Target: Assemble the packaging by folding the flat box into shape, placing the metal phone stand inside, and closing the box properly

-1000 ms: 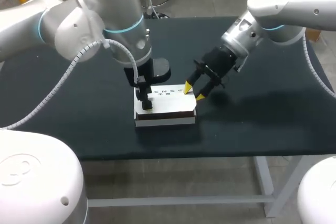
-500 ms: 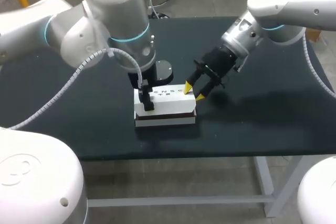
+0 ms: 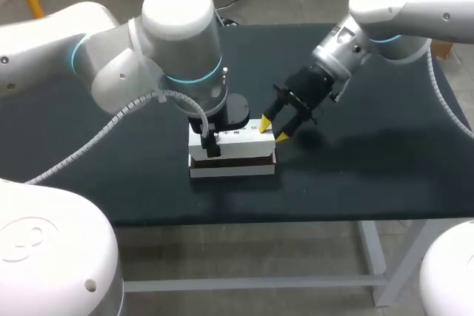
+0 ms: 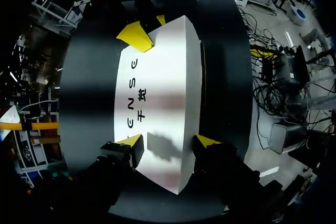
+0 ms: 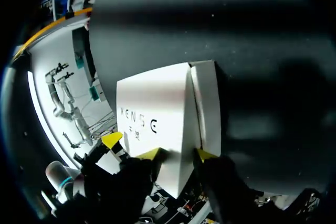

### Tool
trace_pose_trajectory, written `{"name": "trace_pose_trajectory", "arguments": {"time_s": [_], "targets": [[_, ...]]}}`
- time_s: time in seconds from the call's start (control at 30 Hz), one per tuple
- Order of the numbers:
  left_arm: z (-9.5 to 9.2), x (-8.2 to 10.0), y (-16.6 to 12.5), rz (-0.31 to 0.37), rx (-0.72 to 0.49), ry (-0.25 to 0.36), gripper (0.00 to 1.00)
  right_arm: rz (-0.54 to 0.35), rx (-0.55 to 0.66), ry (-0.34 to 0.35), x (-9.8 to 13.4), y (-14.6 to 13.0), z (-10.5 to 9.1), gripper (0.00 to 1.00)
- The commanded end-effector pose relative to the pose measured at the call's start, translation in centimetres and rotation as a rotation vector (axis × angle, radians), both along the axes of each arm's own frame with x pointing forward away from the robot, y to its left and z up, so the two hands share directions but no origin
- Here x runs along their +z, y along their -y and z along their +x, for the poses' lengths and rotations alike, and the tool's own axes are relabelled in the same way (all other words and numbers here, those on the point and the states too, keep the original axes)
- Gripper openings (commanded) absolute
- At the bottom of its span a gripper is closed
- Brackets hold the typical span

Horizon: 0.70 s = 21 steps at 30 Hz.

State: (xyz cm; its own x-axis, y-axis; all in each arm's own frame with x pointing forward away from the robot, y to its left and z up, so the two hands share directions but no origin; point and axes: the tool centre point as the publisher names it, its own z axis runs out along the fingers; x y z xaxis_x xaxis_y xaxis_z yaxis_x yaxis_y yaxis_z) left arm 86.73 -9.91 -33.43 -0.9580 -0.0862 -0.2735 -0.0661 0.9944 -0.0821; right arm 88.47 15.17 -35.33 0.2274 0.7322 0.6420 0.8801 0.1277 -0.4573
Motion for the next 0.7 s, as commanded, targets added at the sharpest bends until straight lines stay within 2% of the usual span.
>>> {"name": "trace_pose_trajectory", "arguments": {"time_s": [0.03,0.13,0.53,0.7], "targets": [[-0.29,-0.48,0.2,0.002,0.004,0.049,0.54,0.002,0.003,-0.002,-0.04,-0.03,0.1,0.45],[-0.23,-0.63,0.22,0.002,0.009,0.063,0.48,0.002,0.003,-0.002,-0.04,-0.03,0.1,0.44],[-0.4,-1.05,0.47,0.016,0.001,0.127,0.42,0.002,0.003,-0.002,-0.04,-0.03,0.1,0.45],[-0.23,-1.27,0.49,0.025,-0.001,0.123,0.4,-0.003,0.006,0.001,-0.06,-0.07,-0.06,0.46]]}}
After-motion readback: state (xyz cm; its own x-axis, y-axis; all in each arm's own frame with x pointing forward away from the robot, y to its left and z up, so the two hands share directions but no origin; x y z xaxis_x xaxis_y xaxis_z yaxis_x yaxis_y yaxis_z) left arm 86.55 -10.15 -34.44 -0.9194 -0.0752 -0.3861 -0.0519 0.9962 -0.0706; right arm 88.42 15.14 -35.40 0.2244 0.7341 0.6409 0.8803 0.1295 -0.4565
